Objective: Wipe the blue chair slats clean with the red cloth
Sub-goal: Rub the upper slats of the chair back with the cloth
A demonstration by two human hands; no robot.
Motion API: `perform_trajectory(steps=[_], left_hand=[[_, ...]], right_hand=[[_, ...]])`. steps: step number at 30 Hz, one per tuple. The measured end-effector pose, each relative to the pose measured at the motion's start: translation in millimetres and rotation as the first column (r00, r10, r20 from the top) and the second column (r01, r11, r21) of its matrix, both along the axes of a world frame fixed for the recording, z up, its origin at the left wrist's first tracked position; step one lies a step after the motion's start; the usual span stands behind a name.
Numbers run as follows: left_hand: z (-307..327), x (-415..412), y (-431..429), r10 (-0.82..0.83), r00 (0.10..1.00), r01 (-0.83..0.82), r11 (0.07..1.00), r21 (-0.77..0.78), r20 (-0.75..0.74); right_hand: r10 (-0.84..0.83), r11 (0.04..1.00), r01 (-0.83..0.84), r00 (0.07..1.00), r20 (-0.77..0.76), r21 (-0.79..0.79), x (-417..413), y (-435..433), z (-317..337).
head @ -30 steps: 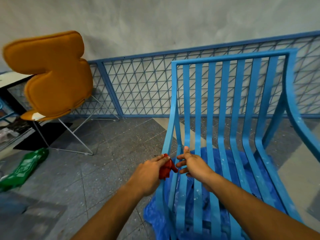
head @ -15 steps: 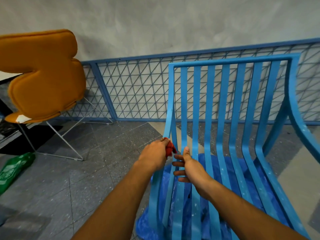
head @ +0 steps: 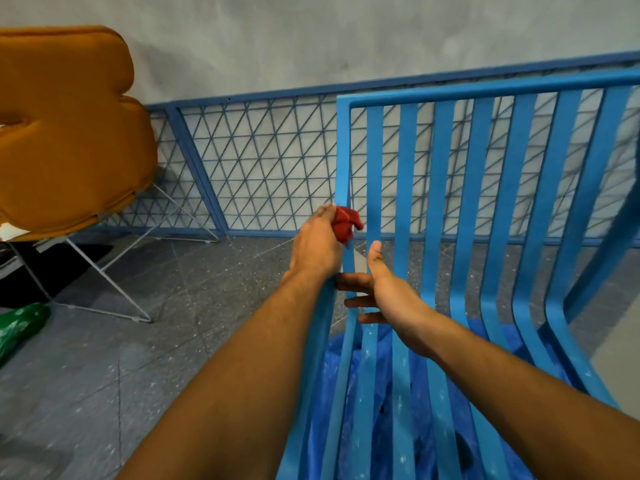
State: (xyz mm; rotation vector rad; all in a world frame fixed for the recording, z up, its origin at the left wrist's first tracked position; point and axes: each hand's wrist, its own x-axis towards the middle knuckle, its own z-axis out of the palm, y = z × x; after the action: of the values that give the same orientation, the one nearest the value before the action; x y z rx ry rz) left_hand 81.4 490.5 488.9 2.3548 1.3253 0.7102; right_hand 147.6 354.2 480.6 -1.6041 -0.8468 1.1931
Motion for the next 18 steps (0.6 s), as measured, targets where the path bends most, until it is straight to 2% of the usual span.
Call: perform_trajectory(steps=[2, 4, 9, 14, 18], left_hand=[[5.9, 6.6, 12.3, 0.044, 0.983, -0.052, 0.998, 0.037, 0.178], [14.7, 14.2, 24.8, 0.023, 0.981, -0.040, 0.995, 0.087, 0.191], [12.4, 30.3, 39.7, -0.082, 0.980, 0.113, 0.980, 0.164, -0.182], [-4.1, 10.2, 27.4, -0.114, 0.942, 0.178, 0.967, 0.182, -0.315], [-6.7, -18.2, -0.3, -0.167, 0.917, 0.207, 0.975, 0.074, -0.362]], right_hand=[[0.022, 1.000, -0.022, 1.000, -0.014, -0.001, 5.0, 1.4, -2.9], [0.048, 0.999, -0.048, 0.999, -0.024, -0.006, 7.9, 1.8, -4.4], [0.108, 0.994, -0.108, 0.993, -0.037, -0.011, 12.8, -1.0, -5.6], [0.071, 0.997, -0.072, 0.996, -0.057, -0.003, 8.7, -5.8, -8.9], [-0.032, 0.999, 0.030, 0.997, -0.075, -0.015, 2.9, -14.1, -4.7]])
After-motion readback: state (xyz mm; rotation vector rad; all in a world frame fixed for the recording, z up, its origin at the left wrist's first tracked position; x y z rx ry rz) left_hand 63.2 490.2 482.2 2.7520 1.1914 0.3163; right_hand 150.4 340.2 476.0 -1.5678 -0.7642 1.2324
